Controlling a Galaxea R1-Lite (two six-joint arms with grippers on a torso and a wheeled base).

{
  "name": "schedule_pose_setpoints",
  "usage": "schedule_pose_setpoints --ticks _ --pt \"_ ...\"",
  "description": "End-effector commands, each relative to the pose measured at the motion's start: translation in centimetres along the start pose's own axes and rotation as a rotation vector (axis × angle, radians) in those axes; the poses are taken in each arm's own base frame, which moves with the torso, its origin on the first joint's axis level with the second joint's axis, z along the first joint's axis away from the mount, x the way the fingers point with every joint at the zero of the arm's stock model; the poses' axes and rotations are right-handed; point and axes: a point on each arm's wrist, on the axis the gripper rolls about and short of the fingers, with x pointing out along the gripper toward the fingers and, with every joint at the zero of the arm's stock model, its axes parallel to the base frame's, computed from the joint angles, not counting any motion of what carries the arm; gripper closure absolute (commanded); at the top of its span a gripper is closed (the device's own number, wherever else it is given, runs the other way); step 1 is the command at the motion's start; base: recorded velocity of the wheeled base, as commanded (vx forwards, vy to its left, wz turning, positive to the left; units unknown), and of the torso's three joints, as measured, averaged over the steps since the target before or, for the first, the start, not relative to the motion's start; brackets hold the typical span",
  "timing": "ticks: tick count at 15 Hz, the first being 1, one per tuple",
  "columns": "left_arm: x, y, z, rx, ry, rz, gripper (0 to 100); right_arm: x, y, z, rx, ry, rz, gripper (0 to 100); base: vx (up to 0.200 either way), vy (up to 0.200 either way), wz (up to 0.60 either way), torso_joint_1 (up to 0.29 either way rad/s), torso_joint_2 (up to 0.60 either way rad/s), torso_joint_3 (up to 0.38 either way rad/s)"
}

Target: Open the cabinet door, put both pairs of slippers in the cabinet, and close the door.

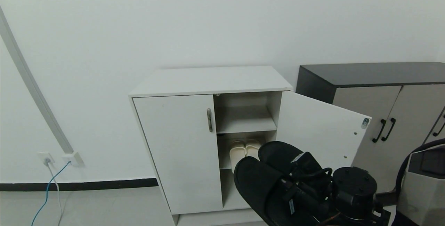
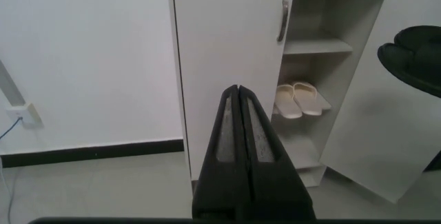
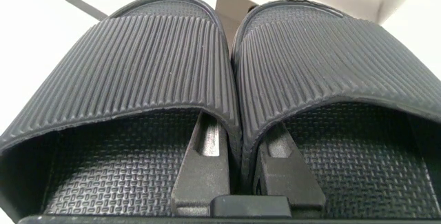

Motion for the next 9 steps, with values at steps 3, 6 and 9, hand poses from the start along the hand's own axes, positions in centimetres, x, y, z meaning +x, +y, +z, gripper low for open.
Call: schedule_pose_setpoints --ticks 3,6,9 --pt "0.02 0.00 0.00 0.000 0.003 -0.001 100 -0.02 0.04 0.00 -0.001 0.000 0.002 100 0.000 0.000 0.00 -0.172 0.49 0.330" --pt "0.02 0.00 0.00 0.000 0.003 0.001 100 -0.05 0.04 -0.03 -0.001 0.001 0.002 100 0.000 0.000 0.00 -0.145 0.48 0.334" --pt "0.02 0.00 0.00 0.000 0.003 -0.001 100 -0.05 0.18 -0.06 -0.004 0.002 0.007 100 0.000 0.000 0.00 -0.121 0.46 0.339"
